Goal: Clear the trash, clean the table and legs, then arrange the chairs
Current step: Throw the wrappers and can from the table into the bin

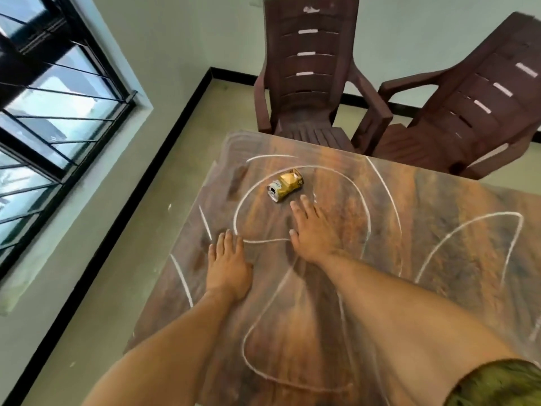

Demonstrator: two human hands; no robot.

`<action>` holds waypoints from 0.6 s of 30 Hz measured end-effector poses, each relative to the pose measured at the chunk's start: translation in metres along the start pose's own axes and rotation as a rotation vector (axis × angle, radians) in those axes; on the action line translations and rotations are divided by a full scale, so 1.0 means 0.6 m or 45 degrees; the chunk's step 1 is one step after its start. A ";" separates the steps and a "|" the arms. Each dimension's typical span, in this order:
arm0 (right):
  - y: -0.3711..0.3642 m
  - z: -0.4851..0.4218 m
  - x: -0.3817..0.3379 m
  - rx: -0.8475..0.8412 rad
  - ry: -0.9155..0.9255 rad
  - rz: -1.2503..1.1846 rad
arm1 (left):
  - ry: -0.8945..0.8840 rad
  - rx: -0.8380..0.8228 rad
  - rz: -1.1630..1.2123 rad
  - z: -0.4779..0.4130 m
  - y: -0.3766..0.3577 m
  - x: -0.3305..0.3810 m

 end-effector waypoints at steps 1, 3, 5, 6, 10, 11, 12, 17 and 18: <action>0.007 -0.035 -0.011 0.000 -0.018 0.013 | 0.002 -0.023 -0.003 -0.016 0.003 -0.023; 0.021 -0.091 -0.025 0.022 -0.064 0.035 | -0.017 -0.081 -0.014 -0.031 0.003 -0.054; 0.030 -0.136 -0.033 0.020 -0.106 0.073 | -0.051 -0.099 -0.014 -0.037 0.000 -0.069; 0.032 -0.156 -0.036 -0.005 -0.121 0.102 | -0.069 -0.084 -0.007 -0.037 -0.004 -0.072; 0.029 -0.208 -0.044 -0.113 -0.049 0.344 | -0.076 -0.051 0.031 -0.028 -0.016 -0.079; 0.026 -0.217 -0.043 -0.133 -0.042 0.381 | -0.075 -0.051 0.040 -0.030 -0.017 -0.081; 0.025 -0.222 -0.042 -0.156 -0.041 0.401 | -0.076 -0.047 0.048 -0.030 -0.017 -0.081; 0.009 -0.213 -0.041 -0.205 -0.022 0.447 | -0.086 -0.036 0.075 -0.031 -0.027 -0.090; 0.007 -0.203 -0.040 -0.196 -0.025 0.431 | -0.083 -0.036 0.079 -0.031 -0.028 -0.091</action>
Point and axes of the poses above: each hand's wrist, its own z-axis away from the middle knuckle, its own y-axis out of the back of the hand, x = y × z, the point moved 2 cm from there along -z, towards the middle knuckle, and after that the axes turned 6 degrees about z, right-handed, at the moved point
